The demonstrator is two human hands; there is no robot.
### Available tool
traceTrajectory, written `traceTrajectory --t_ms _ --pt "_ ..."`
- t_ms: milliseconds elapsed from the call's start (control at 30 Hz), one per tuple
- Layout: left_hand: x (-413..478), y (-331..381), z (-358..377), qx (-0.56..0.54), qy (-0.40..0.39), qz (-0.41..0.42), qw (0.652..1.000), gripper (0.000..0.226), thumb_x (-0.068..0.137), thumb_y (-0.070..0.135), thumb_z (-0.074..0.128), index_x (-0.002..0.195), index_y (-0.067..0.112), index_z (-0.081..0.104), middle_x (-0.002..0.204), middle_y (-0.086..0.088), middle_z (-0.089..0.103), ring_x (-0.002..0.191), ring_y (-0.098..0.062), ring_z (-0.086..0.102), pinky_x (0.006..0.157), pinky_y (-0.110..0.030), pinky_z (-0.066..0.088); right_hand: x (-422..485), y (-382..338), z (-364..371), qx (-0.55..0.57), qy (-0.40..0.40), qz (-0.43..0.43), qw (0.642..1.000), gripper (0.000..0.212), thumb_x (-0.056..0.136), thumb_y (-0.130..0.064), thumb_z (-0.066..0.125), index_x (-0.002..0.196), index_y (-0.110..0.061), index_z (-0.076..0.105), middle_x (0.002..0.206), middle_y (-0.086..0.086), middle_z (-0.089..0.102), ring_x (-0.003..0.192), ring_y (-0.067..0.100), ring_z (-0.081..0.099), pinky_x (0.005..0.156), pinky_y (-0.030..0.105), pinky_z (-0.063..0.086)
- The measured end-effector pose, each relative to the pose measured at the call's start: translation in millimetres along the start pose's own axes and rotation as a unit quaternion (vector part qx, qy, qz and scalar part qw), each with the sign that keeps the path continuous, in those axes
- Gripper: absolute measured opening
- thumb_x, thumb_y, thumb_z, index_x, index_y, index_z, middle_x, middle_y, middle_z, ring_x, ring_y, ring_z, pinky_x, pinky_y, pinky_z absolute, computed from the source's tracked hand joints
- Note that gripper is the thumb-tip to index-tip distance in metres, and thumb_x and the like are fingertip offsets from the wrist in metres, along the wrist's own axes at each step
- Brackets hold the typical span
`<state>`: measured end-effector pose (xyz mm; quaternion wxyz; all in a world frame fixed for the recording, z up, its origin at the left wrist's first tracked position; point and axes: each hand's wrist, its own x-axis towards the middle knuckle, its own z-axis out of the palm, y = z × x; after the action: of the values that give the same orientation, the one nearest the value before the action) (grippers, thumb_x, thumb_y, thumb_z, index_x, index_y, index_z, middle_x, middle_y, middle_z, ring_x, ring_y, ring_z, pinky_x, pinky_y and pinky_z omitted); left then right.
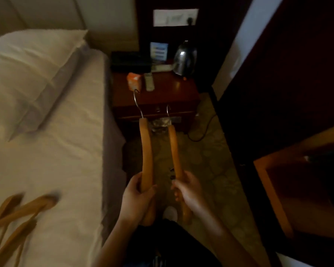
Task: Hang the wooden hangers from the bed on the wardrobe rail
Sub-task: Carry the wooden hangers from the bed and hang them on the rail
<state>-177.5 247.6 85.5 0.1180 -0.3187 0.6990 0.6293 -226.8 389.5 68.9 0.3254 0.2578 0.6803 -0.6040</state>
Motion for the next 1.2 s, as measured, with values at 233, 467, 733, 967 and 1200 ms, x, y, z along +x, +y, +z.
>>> traceTrajectory --t_ms 233,467,733,967,1200 --pt "24.3 42.3 85.5 0.154 -0.149 0.045 0.976 0.032 0.08 0.012 0.067 0.105 0.025 0.053 0.084 0.009 0.062 0.074 -0.005 0.06 0.053 -0.012 0.046 -4.2 3.3 -87.5 0.204 0.094 0.008 0.974 0.016 0.088 -0.002 0.054 0.099 -0.014 0.056 0.066 0.006 0.055 0.046 0.011 0.047 0.038 0.019 0.038" --pt "52.3 81.0 168.4 0.281 -0.299 0.077 0.909 0.03 0.08 0.02 0.068 0.108 0.026 0.057 0.084 0.014 0.06 0.074 -0.002 0.056 0.059 -0.016 0.042 -3.7 13.3 -141.1 0.246 0.279 0.001 0.928 0.012 0.082 -0.02 0.061 0.091 -0.017 0.067 0.076 0.004 0.065 0.067 0.018 0.061 0.062 0.032 0.048" --pt "75.7 142.2 262.1 0.343 -0.474 0.112 0.803 0.049 0.081 0.021 0.067 0.127 0.02 0.049 0.085 0.019 0.051 0.075 0.002 0.052 0.059 -0.017 0.04 -8.4 -18.4 -179.6 0.408 0.411 -0.033 0.814 0.011 0.087 -0.008 0.055 0.096 -0.01 0.06 0.068 0.006 0.056 0.047 0.01 0.051 0.042 0.021 0.044" --pt "65.3 188.9 326.8 0.363 -0.57 0.152 0.722 0.052 0.082 0.017 0.066 0.131 0.019 0.046 0.105 0.004 0.058 0.085 -0.008 0.056 0.066 -0.02 0.045 -28.9 -46.4 -224.1 0.447 0.507 -0.084 0.732 0.009 0.087 -0.004 0.053 0.091 -0.009 0.06 0.065 0.004 0.056 0.05 0.012 0.052 0.044 0.02 0.044" --pt "10.9 251.8 400.4 0.332 -0.609 0.253 0.674 0.042 0.081 0.019 0.066 0.121 0.025 0.053 0.107 0.003 0.06 0.099 -0.016 0.059 0.075 -0.025 0.048 -84.3 -89.8 -312.1 0.433 0.552 -0.184 0.688 0.005 0.086 -0.004 0.054 0.087 -0.006 0.058 0.06 0.005 0.057 0.043 0.008 0.053 0.043 0.019 0.045"
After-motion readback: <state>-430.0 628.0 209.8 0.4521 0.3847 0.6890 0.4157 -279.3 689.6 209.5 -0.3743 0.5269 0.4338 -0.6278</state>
